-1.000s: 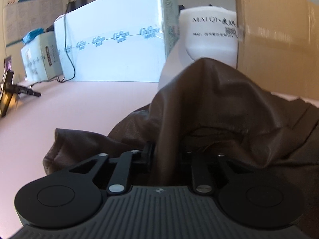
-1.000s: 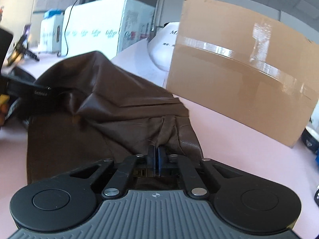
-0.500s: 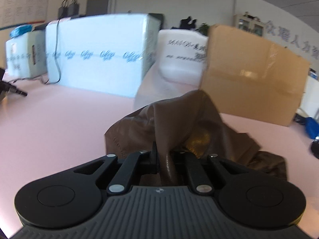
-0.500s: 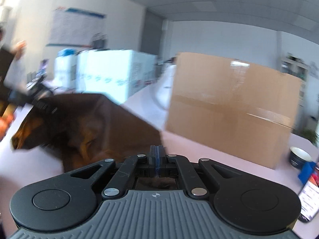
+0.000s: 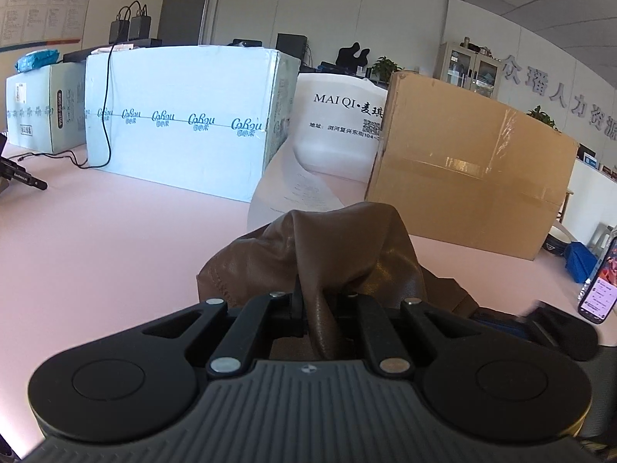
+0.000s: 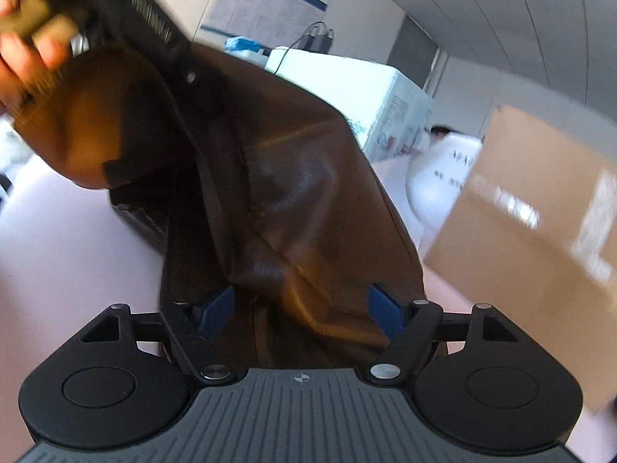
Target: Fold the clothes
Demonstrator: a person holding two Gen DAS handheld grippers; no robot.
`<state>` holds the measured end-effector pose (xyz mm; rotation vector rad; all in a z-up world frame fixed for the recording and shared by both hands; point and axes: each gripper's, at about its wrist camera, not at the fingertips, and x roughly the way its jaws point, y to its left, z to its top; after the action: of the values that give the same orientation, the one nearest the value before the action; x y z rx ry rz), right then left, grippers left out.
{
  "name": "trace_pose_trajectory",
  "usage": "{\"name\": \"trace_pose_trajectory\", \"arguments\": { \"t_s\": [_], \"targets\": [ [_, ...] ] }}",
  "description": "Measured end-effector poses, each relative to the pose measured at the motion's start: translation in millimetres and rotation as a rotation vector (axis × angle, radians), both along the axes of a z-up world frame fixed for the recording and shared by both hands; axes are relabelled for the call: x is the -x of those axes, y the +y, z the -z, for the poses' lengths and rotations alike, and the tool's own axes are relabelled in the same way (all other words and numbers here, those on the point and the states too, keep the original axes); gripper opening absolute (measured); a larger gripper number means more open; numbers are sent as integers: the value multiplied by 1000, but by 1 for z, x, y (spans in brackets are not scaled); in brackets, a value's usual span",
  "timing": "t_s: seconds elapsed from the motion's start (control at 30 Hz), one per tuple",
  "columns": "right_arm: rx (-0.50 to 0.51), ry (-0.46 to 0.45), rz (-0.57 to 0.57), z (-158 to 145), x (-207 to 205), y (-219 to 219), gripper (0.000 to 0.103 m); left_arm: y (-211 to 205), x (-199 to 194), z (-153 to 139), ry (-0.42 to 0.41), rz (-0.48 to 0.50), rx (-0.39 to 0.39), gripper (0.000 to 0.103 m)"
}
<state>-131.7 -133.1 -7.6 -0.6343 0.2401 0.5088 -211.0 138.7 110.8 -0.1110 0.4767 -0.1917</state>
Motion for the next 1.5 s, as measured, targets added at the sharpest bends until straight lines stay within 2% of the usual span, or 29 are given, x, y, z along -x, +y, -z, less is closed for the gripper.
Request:
{"name": "trace_pose_trajectory", "arguments": {
  "t_s": [0.03, 0.07, 0.1, 0.17, 0.27, 0.37, 0.5, 0.57, 0.63, 0.7, 0.8, 0.87, 0.93, 0.97, 1.0, 1.03, 1.07, 1.13, 1.2, 1.23, 1.37, 1.4, 1.5],
  "targets": [
    [18, -7, 2, 3, -4, 4, 52, -2, 2, -1, -4, 4, -4, 5],
    [46, -6, 12, 7, -7, 10, 26, -2, 4, -2, -8, 10, -9, 5],
    [26, 5, 37, 4, -9, 9, 12, -3, 5, -3, -10, 18, -16, 5],
    [-35, -3, 90, -6, -8, 2, 5, -8, 6, -3, -12, 36, -34, 5],
    [-172, -78, 160, -36, 5, -23, 5, -15, 8, -5, -25, 41, -60, 5],
    [-320, -144, 179, -76, 30, -53, 5, -19, 19, -13, -70, 79, -40, 5],
    [-395, -275, 162, -123, 65, -68, 5, -18, 35, -34, -146, 174, 34, 5],
    [-413, -299, 151, -145, 65, -64, 5, -19, 34, -47, -174, 200, 50, 5],
    [-418, -295, 160, -157, 54, -58, 5, -19, 22, -57, -186, 180, 45, 5],
    [-402, -267, 199, -165, 17, -43, 5, -17, 3, -62, -176, 147, 41, 5],
    [-392, -180, 239, -161, -31, -30, 5, -13, -48, -53, -96, 73, 11, 6],
    [-387, -73, 262, -149, -71, -23, 5, -11, -77, -41, -32, 26, -12, 6],
    [-375, 0, 298, -130, -109, -13, 9, -6, -108, -20, 39, -19, -32, 6],
    [-369, 36, 315, -120, -128, -8, 22, -4, -121, -10, 69, -36, -37, 6],
    [-344, 49, 374, -110, -137, -7, 45, 1, -133, -1, 101, -43, -29, 6],
    [-318, 60, 434, -100, -146, -7, 55, 6, -148, 9, 134, -43, -16, 8],
    [-318, 70, 436, -96, -146, -12, 68, 11, -159, 17, 156, -37, -3, 10],
    [-320, 90, 433, -90, -146, -23, 74, 26, -185, 38, 216, -46, 47, 10],
    [-325, 118, 442, -81, -134, -39, 84, 34, -199, 48, 235, -72, 61, 11],
    [-328, 132, 447, -77, -128, -48, 85, 39, -205, 52, 233, -84, 73, 12],
    [-403, 280, 422, -55, -98, -89, 93, 39, -218, 55, 229, -118, 102, 17],
    [-417, 346, 391, -45, -90, -98, 95, 35, -217, 54, 222, -118, 80, 20],
    [-421, 419, 345, -30, -75, -118, 97, 18, -209, 54, 193, -100, -31, 26]
  ]
}}
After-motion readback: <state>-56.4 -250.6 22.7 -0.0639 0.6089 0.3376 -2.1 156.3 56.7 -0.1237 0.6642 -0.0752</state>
